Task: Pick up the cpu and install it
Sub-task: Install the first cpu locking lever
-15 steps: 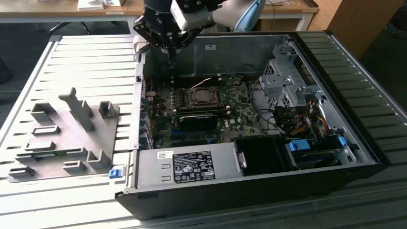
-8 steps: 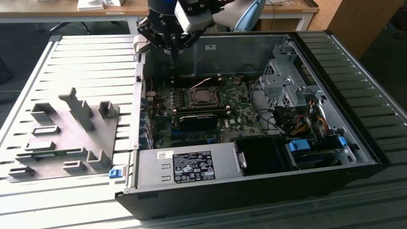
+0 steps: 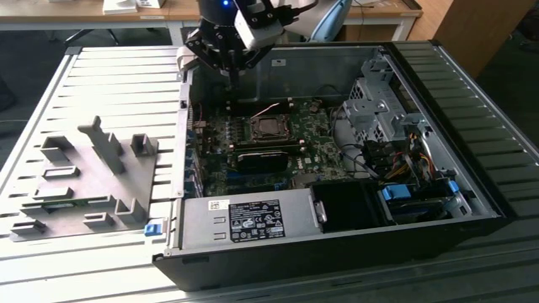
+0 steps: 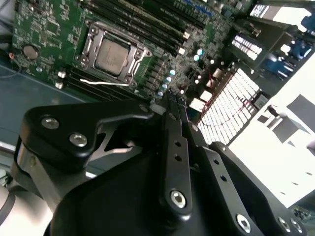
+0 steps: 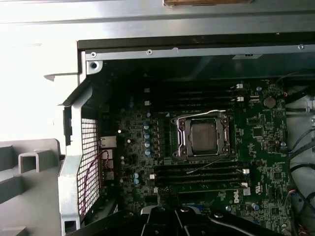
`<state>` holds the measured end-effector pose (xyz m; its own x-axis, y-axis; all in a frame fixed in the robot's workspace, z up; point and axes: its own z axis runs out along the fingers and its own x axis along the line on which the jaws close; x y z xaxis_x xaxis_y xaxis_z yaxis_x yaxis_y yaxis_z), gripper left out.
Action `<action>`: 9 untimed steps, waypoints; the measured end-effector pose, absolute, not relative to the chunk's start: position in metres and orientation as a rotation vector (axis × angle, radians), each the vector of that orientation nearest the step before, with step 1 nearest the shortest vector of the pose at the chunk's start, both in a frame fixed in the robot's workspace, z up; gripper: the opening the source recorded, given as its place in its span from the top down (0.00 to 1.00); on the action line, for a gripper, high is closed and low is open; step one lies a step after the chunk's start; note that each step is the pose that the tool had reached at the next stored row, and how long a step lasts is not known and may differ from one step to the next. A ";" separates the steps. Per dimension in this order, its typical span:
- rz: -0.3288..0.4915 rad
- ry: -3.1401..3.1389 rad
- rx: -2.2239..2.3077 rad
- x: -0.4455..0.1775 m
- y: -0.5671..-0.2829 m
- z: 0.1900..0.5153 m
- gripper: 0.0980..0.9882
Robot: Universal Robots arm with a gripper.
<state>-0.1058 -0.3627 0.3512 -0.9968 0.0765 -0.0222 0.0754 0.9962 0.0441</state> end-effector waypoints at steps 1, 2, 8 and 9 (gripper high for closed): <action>0.068 3.115 0.118 -0.105 -0.362 0.351 0.99; 0.068 3.115 0.118 -0.105 -0.362 0.351 0.99; 0.067 3.115 0.118 -0.104 -0.360 0.348 0.99; 0.068 3.115 0.118 -0.103 -0.359 0.347 0.99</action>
